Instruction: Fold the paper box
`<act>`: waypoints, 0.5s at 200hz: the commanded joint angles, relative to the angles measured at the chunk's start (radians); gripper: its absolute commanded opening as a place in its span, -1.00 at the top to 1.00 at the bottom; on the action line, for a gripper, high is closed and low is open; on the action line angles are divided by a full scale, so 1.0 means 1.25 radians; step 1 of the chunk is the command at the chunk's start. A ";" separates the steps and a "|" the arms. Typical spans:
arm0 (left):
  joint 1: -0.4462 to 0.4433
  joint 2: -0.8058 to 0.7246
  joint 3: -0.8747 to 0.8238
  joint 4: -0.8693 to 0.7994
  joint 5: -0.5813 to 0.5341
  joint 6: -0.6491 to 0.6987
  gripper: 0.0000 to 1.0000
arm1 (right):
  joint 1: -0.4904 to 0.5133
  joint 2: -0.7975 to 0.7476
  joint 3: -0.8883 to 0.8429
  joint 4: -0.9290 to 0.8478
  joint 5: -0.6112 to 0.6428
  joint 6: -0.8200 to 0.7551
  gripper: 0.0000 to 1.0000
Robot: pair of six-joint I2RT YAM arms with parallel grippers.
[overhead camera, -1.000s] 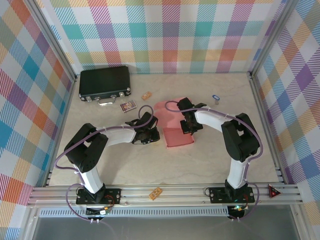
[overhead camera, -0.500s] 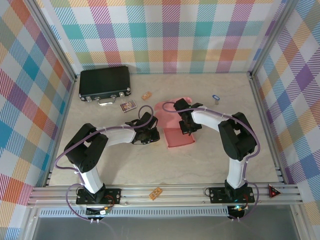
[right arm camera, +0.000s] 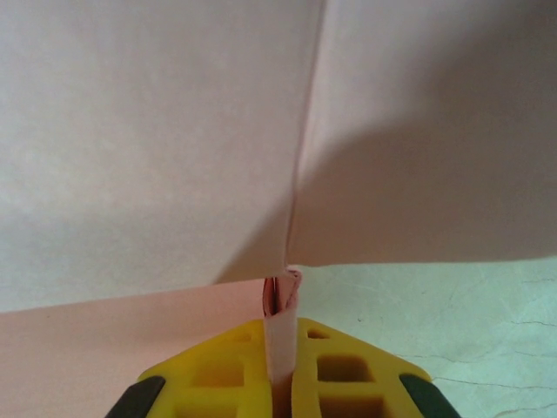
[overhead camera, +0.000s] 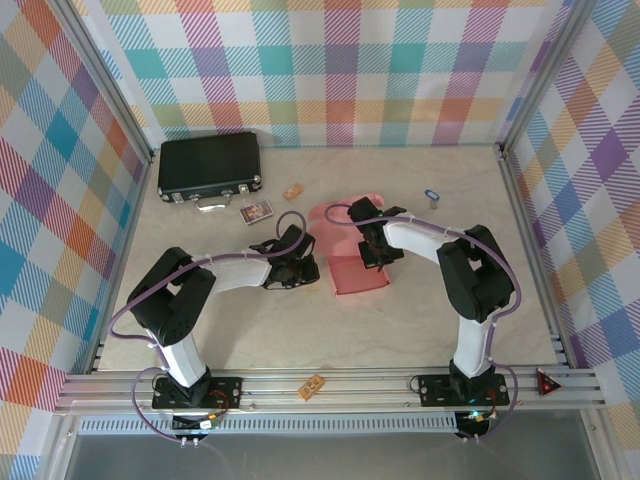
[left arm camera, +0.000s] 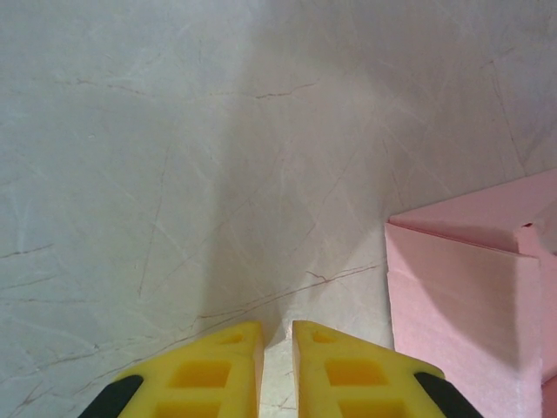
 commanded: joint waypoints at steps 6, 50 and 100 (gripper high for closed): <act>-0.011 -0.015 -0.019 -0.017 -0.010 -0.010 0.65 | -0.006 0.002 -0.028 -0.022 -0.021 0.017 0.83; -0.011 -0.017 -0.021 -0.019 -0.014 -0.010 0.65 | -0.006 -0.046 -0.031 -0.013 -0.018 0.019 0.70; -0.010 -0.011 -0.022 -0.014 -0.013 -0.011 0.65 | -0.006 -0.077 -0.027 -0.034 -0.025 0.014 0.47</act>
